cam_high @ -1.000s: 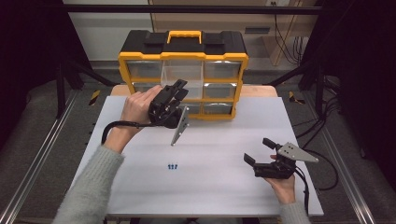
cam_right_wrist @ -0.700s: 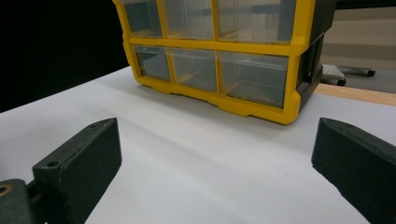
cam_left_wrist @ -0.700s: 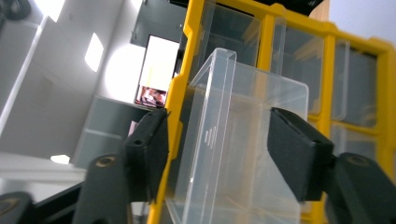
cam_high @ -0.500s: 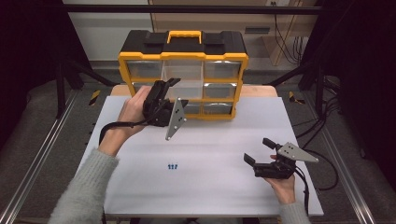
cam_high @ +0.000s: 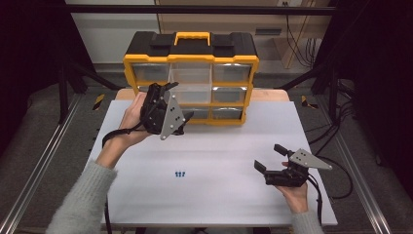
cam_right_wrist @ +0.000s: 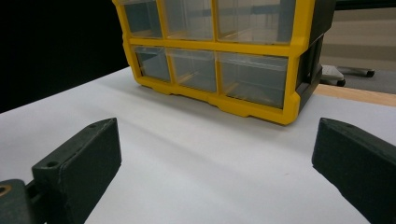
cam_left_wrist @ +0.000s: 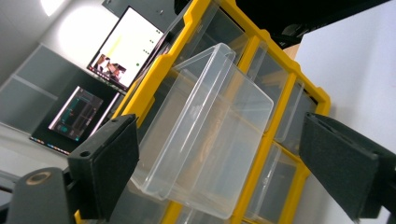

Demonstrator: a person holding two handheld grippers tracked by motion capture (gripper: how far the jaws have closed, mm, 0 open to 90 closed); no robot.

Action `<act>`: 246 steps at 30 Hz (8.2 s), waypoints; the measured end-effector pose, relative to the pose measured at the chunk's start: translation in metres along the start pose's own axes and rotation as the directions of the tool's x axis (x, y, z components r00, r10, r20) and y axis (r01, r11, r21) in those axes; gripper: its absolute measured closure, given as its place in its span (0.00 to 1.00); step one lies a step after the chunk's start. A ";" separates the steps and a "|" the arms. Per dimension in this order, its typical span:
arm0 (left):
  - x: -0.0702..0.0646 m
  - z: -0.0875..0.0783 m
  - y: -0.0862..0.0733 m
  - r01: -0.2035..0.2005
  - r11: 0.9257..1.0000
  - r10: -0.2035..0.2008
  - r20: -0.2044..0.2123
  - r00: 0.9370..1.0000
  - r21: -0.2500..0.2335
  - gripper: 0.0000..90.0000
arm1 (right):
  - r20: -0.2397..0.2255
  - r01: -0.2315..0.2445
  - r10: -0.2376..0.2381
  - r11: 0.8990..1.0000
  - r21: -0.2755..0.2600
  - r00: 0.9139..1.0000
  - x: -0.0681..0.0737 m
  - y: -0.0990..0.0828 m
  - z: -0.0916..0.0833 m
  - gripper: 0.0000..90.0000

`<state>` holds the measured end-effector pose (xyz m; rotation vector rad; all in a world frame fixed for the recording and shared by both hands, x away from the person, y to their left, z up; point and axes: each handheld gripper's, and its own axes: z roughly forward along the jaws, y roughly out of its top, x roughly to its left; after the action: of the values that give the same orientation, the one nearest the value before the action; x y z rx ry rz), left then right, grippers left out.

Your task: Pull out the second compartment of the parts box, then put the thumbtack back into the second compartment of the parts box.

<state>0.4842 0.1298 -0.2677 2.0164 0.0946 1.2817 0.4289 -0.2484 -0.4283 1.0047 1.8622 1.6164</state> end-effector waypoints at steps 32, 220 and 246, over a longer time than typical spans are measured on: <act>0.007 -0.025 -0.043 0.391 0.920 -0.390 0.088 0.917 0.007 0.06 | 0.007 -0.005 0.005 1.000 0.009 1.000 0.000 0.000 0.000 0.02; -0.167 0.001 -0.134 0.704 0.484 -0.789 -0.089 0.608 0.519 0.84 | 0.016 -0.012 0.011 1.000 0.012 1.000 -0.001 -0.002 0.000 0.02; -0.166 0.001 -0.136 0.693 0.497 -0.785 -0.071 0.616 0.521 0.94 | 0.015 -0.017 0.017 1.000 0.008 1.000 0.000 -0.002 -0.001 0.02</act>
<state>0.4442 0.1583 -0.4764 2.0885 1.2173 0.5057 0.4283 -0.2491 -0.4300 1.0365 1.8570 1.6078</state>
